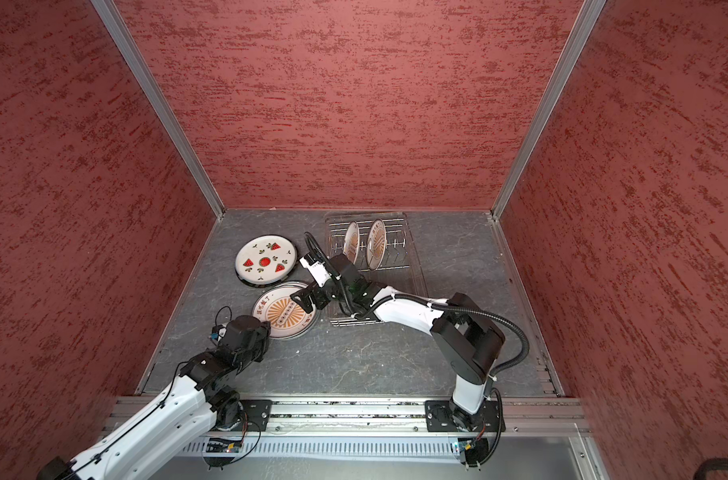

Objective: Unload the plates from the dish rack
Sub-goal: 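Lower the sunburst plate onto the red-text plate stack with the left gripper, then open and raise the left gripper while the right gripper reaches into the rack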

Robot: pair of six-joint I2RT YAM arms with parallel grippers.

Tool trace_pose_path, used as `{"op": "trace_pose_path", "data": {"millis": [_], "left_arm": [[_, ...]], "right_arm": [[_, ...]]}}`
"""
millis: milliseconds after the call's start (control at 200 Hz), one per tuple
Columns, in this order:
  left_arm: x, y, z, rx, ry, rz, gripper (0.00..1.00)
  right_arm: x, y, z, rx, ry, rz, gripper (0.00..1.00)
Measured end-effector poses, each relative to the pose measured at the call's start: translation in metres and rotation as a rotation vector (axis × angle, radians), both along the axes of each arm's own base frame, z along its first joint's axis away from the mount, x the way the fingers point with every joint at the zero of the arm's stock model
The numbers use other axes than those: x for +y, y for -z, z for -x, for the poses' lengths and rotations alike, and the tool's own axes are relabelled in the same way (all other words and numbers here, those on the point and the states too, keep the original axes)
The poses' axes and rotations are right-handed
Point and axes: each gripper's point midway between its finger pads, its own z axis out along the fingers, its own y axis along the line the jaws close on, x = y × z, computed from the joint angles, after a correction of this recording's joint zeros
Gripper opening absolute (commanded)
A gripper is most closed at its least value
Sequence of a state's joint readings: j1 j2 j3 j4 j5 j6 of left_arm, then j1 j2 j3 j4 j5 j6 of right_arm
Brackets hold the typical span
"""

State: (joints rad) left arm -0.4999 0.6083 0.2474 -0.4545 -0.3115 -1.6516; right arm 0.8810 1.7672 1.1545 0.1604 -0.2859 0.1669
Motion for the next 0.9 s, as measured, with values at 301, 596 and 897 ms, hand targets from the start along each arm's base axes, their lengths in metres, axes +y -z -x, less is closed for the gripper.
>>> {"op": "trace_pose_path", "data": {"millis": [301, 596, 897], "left_arm": [[0.002, -0.004, -0.004, 0.066, -0.013, -0.06, 0.35], [0.008, -0.003, -0.001, 0.103, -0.028, -0.101, 0.35], [0.011, -0.003, -0.001, 0.099, -0.04, -0.109, 0.37]], "right_arm": [[-0.001, 0.002, -0.001, -0.001, 0.007, 0.012, 0.99], [-0.002, 0.003, -0.002, -0.008, 0.018, 0.019, 0.99], [-0.002, 0.003, -0.003, -0.012, 0.02, 0.021, 0.99]]}}
